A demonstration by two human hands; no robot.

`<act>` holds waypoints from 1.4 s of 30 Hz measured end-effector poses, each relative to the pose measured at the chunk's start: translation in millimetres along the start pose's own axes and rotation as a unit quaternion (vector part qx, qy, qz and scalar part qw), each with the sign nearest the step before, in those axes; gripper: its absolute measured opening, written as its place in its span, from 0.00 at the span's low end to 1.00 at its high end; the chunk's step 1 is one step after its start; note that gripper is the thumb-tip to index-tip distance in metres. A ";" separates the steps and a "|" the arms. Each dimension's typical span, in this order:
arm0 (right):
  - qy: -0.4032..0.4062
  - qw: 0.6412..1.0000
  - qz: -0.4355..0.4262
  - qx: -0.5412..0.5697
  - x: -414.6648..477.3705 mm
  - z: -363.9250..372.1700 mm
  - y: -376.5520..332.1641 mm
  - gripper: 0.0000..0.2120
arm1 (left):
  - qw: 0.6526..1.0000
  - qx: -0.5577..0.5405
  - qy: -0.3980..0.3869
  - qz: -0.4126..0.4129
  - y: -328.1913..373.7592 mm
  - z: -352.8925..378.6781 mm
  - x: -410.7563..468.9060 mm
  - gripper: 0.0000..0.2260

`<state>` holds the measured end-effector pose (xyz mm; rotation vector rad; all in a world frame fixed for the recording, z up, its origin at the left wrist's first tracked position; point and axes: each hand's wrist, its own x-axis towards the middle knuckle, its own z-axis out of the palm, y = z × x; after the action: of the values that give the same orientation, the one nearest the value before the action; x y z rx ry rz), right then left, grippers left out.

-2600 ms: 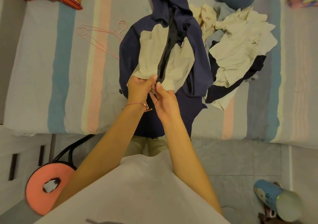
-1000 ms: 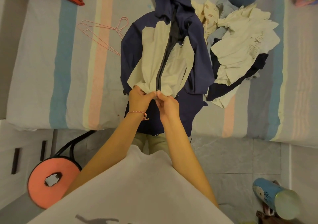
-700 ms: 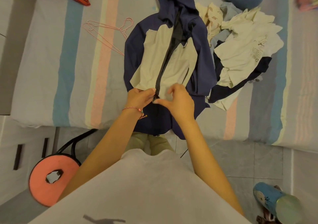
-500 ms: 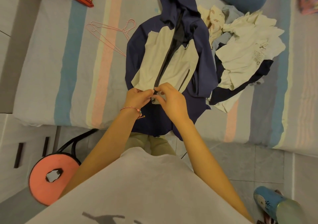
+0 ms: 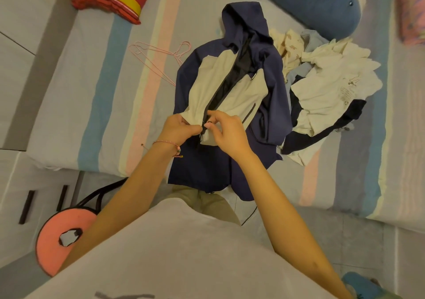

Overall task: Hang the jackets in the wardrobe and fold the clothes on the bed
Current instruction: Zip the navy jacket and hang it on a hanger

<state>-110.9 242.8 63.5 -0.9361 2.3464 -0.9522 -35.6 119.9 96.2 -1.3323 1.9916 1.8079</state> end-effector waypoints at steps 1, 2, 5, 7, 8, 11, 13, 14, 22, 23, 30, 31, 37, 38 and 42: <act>-0.020 1.000 -0.017 -0.006 3.6 -3.3 -0.8 0.08 | 1.000 0.005 -0.001 -0.006 2.5 -2.7 -1.9 0.11; -0.037 0.999 -0.026 -0.010 7.0 -6.1 -1.8 0.08 | 1.000 0.010 -0.003 -0.011 4.4 -5.7 -3.1 0.08; -0.067 0.997 -0.032 -0.015 11.5 -8.0 -12.1 0.09 | 0.999 0.030 -0.001 -0.019 10.7 -17.6 -9.9 0.05; -0.081 0.996 -0.027 0.000 7.8 -3.1 -23.1 0.08 | 1.000 0.001 0.010 -0.020 9.9 -24.2 -13.6 0.05; -0.080 0.996 -0.025 0.012 4.4 0.2 -27.4 0.08 | 0.999 -0.037 0.012 -0.025 6.9 -25.4 -15.5 0.06; -0.050 0.998 -0.001 0.039 -2.6 4.1 -36.0 0.07 | 0.987 -0.156 0.019 -0.045 0.0 -20.0 -24.9 0.03; -0.014 0.998 0.022 0.064 -6.5 2.4 -40.2 0.07 | 0.982 -0.180 0.029 -0.049 -3.7 -11.6 -28.5 0.06; 0.005 0.997 0.030 0.072 -8.9 0.8 -43.3 0.07 | 0.982 -0.177 0.041 -0.044 -2.9 -7.4 -29.6 0.08; 0.089 0.994 0.035 0.053 -23.5 -3.5 -60.5 0.07 | 0.977 0.030 0.171 0.123 12.6 8.8 -40.7 0.09; 0.101 0.993 0.035 0.043 -23.6 -6.9 -60.2 0.07 | 0.972 0.053 0.172 0.150 13.7 8.1 -42.4 0.07; 0.141 0.984 0.061 0.094 -5.5 -31.1 -54.2 0.05 | 0.943 0.133 0.178 0.249 35.1 0.2 -55.7 0.07; 0.145 0.983 0.070 0.092 -1.1 -33.9 -50.8 0.06 | 0.940 0.141 0.178 0.256 34.8 -1.2 -58.6 0.07; 0.106 0.987 0.114 0.046 30.9 -45.7 -30.3 0.06 | 0.939 0.176 0.164 0.247 29.8 -21.9 -74.1 0.07; 0.106 0.986 0.122 0.037 37.0 -46.9 -26.8 0.06 | 0.938 0.180 0.164 0.247 29.8 -27.0 -76.7 0.07; 0.117 0.976 0.184 0.020 57.9 -53.6 -8.2 0.08 | 0.939 0.182 0.160 0.245 26.7 -42.1 -86.8 0.08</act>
<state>-179.0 219.8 97.2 -0.3649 2.5605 -0.9939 16.9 124.4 181.3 -1.1374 2.8696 1.3163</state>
